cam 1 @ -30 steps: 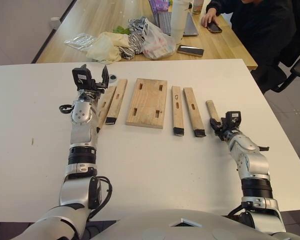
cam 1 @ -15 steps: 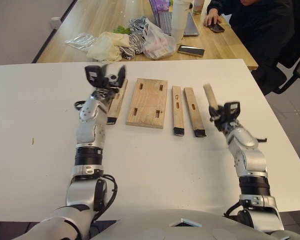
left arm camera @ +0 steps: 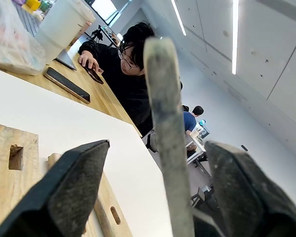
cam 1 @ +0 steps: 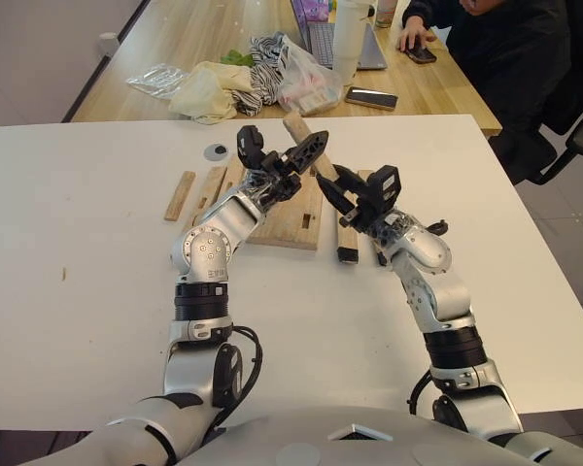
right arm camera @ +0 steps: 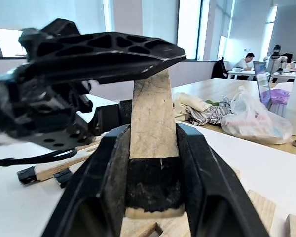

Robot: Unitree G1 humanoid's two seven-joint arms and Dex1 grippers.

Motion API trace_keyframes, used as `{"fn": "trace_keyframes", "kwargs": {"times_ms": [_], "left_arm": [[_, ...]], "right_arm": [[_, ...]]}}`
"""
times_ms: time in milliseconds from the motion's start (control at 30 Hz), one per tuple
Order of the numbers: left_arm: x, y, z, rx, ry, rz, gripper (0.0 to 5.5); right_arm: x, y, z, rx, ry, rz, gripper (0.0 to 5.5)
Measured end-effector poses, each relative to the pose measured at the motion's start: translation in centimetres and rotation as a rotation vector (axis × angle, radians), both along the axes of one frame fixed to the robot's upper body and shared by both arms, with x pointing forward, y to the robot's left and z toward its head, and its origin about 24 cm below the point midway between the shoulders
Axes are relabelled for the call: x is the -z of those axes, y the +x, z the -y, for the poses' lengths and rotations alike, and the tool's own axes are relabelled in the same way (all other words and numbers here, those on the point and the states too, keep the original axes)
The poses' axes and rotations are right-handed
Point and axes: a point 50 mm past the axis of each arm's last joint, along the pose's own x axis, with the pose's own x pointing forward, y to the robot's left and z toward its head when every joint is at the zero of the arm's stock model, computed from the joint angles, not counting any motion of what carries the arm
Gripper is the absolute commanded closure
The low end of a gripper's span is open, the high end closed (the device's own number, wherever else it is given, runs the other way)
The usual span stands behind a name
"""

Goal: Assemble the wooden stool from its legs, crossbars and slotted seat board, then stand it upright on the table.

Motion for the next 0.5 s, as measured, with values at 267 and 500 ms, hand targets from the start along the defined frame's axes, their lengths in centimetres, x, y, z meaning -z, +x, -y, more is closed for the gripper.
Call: {"fn": "trace_keyframes", "kwargs": {"times_ms": [267,500], "left_arm": [[-0.24,0.15,-0.52,-0.028,-0.068,-0.015,3.59],[-0.42,0.22,-0.72,-0.036,-0.084,-0.013,4.63]], "right_arm": [[0.24,-0.23,-0.36,-0.017,-0.008,-0.014,4.2],[0.35,-0.21,-0.34,-0.015,-0.012,-0.025,4.2]]}}
